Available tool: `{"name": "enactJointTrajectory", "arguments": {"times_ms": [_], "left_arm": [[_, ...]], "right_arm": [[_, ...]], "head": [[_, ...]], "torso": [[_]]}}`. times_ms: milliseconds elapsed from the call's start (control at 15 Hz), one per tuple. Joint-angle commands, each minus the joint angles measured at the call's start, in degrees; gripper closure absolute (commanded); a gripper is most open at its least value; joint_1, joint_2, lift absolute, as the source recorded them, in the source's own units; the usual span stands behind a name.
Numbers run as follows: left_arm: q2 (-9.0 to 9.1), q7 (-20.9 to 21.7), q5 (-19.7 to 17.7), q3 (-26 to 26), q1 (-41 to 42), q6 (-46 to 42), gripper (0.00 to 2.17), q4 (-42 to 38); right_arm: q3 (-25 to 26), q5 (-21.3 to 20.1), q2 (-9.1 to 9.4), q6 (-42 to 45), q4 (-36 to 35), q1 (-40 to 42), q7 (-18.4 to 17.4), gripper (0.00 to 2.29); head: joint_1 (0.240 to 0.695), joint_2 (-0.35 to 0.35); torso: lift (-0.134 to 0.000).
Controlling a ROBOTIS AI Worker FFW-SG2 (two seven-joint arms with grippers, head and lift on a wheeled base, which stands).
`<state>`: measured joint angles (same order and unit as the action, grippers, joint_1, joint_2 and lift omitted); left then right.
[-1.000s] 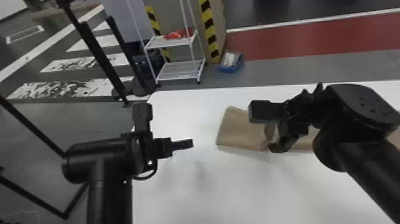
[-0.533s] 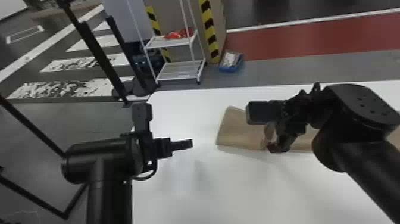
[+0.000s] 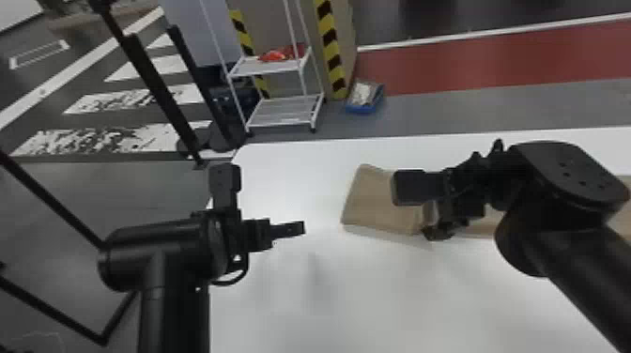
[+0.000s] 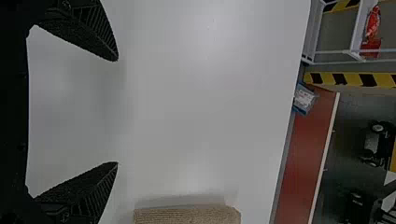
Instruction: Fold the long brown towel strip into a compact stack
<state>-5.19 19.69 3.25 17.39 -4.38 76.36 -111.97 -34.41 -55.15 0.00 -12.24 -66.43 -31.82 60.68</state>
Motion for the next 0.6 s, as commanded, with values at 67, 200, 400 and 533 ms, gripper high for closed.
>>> {"name": "enactJointTrajectory", "arguments": {"times_ms": [67, 200, 400, 533], "left_arm": [[-0.08, 0.0, 0.0, 0.02, 0.16, 0.07, 0.09, -0.09], [-0.17, 0.0, -0.09, 0.1, 0.25, 0.07, 0.09, -0.09], [-0.26, 0.0, -0.18, 0.1, 0.51, 0.07, 0.09, -0.18], [-0.26, 0.09, -0.35, 0.37, 0.78, 0.07, 0.09, -0.27]], "right_arm": [[0.49, 0.74, 0.05, -1.09, -1.07, 0.0, 0.31, 0.67], [0.84, 0.74, 0.05, -1.44, -1.43, 0.0, 0.31, 0.68], [1.01, 0.65, 0.05, -1.44, -1.87, 0.26, 0.4, 0.97], [1.01, 0.48, 0.05, -1.44, -2.22, 0.35, 0.31, 1.31]], "head": [[0.695, 0.35], [0.695, 0.35], [0.695, 0.35], [0.695, 0.35]], "torso": [[-0.123], [-0.123], [-0.123], [-0.123]]}}
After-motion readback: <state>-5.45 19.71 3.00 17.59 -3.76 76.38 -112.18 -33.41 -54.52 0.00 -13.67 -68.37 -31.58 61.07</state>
